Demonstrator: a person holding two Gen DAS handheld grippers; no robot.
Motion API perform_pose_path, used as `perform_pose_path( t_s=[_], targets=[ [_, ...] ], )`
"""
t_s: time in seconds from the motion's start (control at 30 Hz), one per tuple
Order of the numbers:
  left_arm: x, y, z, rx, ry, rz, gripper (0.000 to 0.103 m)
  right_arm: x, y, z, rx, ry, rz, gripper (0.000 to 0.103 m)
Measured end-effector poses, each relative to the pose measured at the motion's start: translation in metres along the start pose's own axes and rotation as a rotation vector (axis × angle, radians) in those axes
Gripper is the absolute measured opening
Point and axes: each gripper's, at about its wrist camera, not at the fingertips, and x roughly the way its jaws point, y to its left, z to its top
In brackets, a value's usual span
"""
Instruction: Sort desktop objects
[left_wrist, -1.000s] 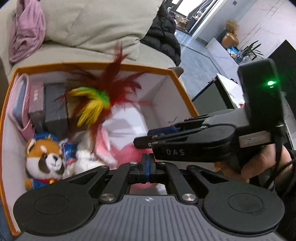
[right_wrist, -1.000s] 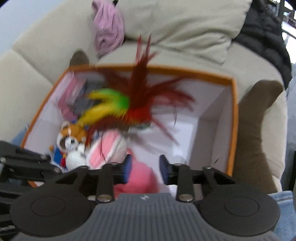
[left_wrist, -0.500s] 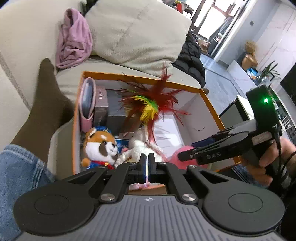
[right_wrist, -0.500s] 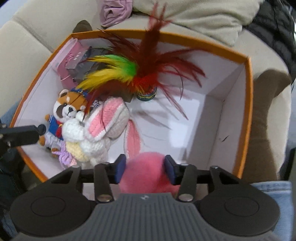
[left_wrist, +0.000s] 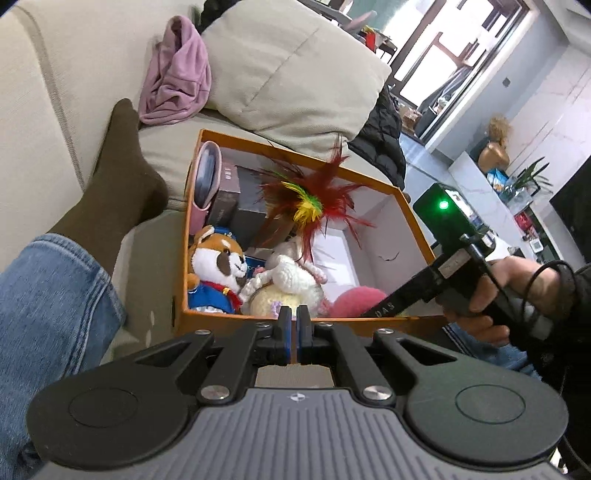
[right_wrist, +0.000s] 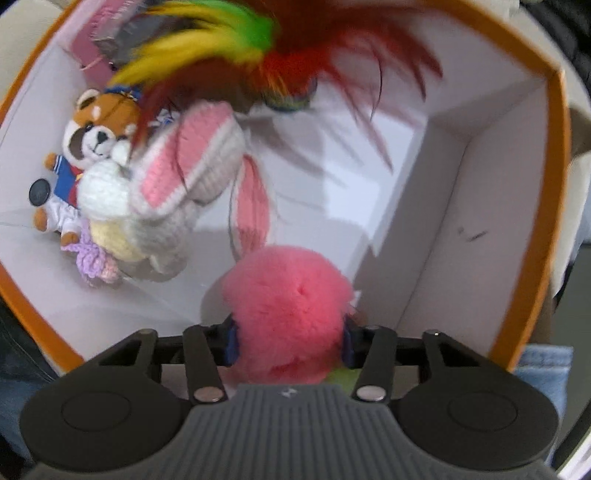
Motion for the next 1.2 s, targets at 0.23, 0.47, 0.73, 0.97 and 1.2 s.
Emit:
perform_pose_path(
  t_s=[0.23, 0.47, 0.73, 0.97, 1.2],
  targets=[
    [0.002, -0.006, -0.008, 0.019, 0.017, -0.022, 0.001, -0.002, 0.017, 0.005, 0.042, -0.035, 0.145, 0.051],
    [-0.004, -0.012, -0.021, 0.043, 0.03, -0.016, 0.007, -0.017, 0.015, -0.003, 0.062, -0.103, 0.066, 0.068],
    [-0.018, -0.029, -0.032, 0.106, 0.017, -0.026, 0.007, -0.061, 0.014, -0.044, 0.042, -0.289, 0.004, 0.076],
    [-0.024, -0.04, -0.044, 0.182, 0.005, 0.011, 0.008, -0.096, 0.027, -0.085, 0.017, -0.528, -0.038, 0.079],
    [-0.025, -0.038, -0.06, 0.227, -0.008, 0.065, 0.012, -0.095, 0.037, -0.146, 0.057, -0.775, -0.012, 0.079]
  ],
)
